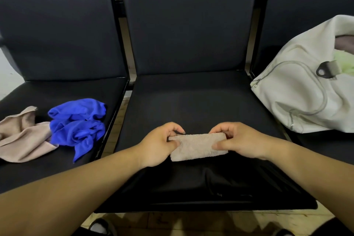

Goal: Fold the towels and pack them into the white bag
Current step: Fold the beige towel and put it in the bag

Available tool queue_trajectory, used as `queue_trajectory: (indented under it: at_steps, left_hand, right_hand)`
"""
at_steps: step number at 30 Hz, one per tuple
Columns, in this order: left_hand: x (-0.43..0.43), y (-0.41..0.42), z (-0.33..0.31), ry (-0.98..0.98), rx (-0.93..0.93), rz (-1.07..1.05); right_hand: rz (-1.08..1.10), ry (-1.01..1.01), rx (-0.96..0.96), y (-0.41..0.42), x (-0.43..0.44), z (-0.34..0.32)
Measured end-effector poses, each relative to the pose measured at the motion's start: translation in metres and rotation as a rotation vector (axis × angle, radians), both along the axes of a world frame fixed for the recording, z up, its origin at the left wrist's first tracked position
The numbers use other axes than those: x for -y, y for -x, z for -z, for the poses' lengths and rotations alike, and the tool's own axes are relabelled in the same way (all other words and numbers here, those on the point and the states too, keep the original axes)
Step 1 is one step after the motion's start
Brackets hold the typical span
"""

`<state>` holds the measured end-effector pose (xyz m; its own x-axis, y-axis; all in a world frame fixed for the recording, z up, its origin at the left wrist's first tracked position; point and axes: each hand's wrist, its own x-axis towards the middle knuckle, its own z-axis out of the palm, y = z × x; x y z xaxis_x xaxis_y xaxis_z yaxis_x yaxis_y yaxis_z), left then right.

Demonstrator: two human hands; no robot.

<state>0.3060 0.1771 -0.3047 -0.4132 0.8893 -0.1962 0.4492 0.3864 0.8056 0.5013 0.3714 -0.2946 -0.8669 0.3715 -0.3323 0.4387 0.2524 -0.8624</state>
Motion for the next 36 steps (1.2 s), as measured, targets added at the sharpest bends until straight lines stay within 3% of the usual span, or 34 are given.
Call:
queue_trajectory:
  at_steps: [8,12,18,24,28,36]
  left_hand:
    - [-0.011,0.002,0.016,0.029,-0.123,-0.091]
    - [-0.016,0.001,0.017,0.026,-0.175,-0.090]
    - [-0.025,0.002,0.019,0.054,-0.269,-0.078]
    - [-0.029,0.000,0.021,0.105,-0.483,-0.023]
    - [-0.028,0.004,0.023,0.081,-0.483,0.103]
    - [-0.017,0.010,0.021,0.216,-0.429,0.348]
  right_hand:
    - [0.124,-0.113,0.102,0.009,-0.002,0.019]
    - [0.116,-0.278,0.188,0.015,-0.002,0.021]
    - [0.089,-0.370,0.253,0.019,-0.007,0.024]
    - [-0.131,-0.527,0.045,0.020,-0.012,0.030]
    - [-0.340,-0.496,0.075,0.025,-0.014,0.026]
    - [-0.385,-0.362,0.303,0.046,-0.011,0.003]
